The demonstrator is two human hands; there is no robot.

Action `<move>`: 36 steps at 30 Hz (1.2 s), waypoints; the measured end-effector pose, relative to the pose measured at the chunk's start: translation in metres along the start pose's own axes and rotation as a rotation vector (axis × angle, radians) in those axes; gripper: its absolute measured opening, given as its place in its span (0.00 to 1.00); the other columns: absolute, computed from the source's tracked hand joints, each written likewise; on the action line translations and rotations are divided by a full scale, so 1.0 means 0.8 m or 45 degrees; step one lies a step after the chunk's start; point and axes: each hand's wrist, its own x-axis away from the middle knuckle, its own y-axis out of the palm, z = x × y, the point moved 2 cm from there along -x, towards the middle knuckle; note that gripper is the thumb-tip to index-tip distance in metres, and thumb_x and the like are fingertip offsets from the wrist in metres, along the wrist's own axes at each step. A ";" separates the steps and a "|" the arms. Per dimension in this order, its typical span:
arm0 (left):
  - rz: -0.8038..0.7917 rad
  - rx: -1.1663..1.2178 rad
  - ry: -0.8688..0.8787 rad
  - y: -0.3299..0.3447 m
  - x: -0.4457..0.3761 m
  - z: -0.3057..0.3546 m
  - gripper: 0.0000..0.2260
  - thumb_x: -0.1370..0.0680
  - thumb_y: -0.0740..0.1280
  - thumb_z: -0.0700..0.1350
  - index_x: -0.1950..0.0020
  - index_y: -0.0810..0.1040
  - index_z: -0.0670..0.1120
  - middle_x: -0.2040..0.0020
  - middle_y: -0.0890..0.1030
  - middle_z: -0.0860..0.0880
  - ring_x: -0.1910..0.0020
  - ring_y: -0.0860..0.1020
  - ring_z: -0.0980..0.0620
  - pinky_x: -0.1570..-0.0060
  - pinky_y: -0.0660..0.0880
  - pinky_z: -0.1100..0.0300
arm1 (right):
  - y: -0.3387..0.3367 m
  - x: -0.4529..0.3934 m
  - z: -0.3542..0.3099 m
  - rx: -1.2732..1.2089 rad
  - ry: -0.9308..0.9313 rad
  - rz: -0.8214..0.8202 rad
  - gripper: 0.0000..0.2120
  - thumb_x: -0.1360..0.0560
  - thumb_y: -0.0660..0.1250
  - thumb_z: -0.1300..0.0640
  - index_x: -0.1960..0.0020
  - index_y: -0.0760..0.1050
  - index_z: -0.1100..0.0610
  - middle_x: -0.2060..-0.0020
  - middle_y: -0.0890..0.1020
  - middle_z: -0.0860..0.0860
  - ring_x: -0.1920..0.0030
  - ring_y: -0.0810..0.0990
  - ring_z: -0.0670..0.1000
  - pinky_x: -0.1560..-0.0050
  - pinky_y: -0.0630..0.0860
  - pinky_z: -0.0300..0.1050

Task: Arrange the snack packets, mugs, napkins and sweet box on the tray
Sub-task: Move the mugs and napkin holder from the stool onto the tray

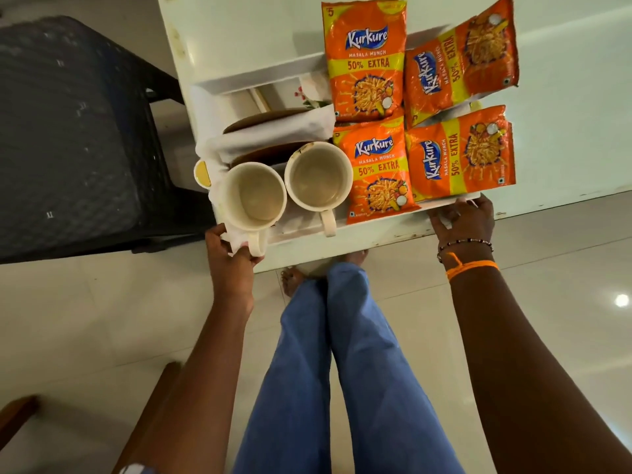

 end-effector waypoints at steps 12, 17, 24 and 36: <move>-0.110 -0.083 0.134 0.015 -0.001 0.005 0.19 0.26 0.64 0.29 0.41 0.67 0.46 0.53 0.71 0.52 0.53 0.75 0.54 0.64 0.77 0.69 | -0.010 -0.026 -0.029 0.037 -0.141 0.010 0.13 0.24 0.58 0.68 0.41 0.69 0.60 0.39 0.73 0.59 0.49 0.77 0.53 0.47 0.79 0.56; -0.121 -0.098 0.189 0.065 0.001 0.022 0.16 0.27 0.65 0.30 0.46 0.67 0.46 0.55 0.71 0.50 0.57 0.76 0.54 0.66 0.78 0.69 | -0.018 -0.054 -0.069 0.013 -0.148 -0.002 0.11 0.24 0.58 0.68 0.44 0.68 0.59 0.37 0.72 0.60 0.43 0.75 0.58 0.47 0.78 0.56; -0.118 -0.118 0.255 0.182 0.008 0.048 0.14 0.25 0.63 0.30 0.48 0.66 0.46 0.52 0.72 0.48 0.57 0.75 0.55 0.65 0.78 0.69 | -0.043 -0.126 -0.151 -0.003 -0.169 0.003 0.16 0.24 0.59 0.68 0.36 0.68 0.61 0.36 0.72 0.60 0.44 0.76 0.56 0.58 0.79 0.48; -0.124 -0.115 0.275 0.363 0.020 0.067 0.19 0.27 0.64 0.30 0.55 0.68 0.55 0.55 0.73 0.51 0.57 0.75 0.55 0.65 0.77 0.68 | -0.068 -0.254 -0.277 0.007 -0.184 -0.052 0.13 0.25 0.57 0.71 0.44 0.69 0.59 0.35 0.70 0.61 0.44 0.75 0.58 0.63 0.78 0.45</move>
